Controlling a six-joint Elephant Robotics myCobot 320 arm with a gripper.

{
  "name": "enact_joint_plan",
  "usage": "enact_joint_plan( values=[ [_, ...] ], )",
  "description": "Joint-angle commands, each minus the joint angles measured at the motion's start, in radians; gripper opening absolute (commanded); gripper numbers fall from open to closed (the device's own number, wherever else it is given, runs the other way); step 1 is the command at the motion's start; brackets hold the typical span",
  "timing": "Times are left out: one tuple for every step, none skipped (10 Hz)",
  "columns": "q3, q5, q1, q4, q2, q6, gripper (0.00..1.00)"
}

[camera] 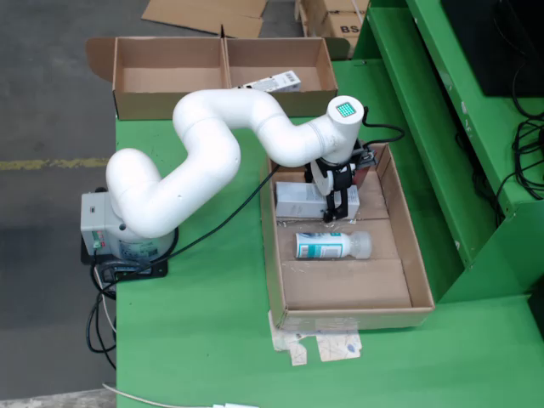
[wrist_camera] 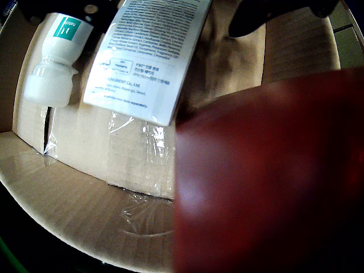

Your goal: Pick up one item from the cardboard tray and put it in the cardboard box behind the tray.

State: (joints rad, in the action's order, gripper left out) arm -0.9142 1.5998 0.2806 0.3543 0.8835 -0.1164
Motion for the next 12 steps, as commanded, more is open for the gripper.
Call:
enact_joint_plan(
  values=[
    [0.014,0.004,-0.007,0.007,-0.025,0.002,0.2],
    [0.014,0.004,-0.007,0.007,-0.025,0.002,0.1],
    [0.014,0.004,-0.007,0.007,-0.025,0.002,0.0],
    [0.014,0.004,-0.007,0.007,-0.025,0.002,0.0],
    [0.014,0.004,-0.007,0.007,-0.025,0.002,0.0],
    [0.014,0.004,-0.007,0.007,-0.025,0.002,0.0],
    [0.014,0.004,-0.007,0.007,-0.025,0.002,0.0],
    [0.014,0.004,-0.007,0.007,-0.025,0.002,0.0],
    [0.014,0.004,-0.007,0.007,-0.025,0.002,0.0],
    [0.014,0.004,-0.007,0.007,-0.025,0.002,0.0],
    [0.014,0.004,-0.007,0.007,-0.025,0.002,0.0],
    [0.014,0.004,-0.007,0.007,-0.025,0.002,0.0]
  ],
)
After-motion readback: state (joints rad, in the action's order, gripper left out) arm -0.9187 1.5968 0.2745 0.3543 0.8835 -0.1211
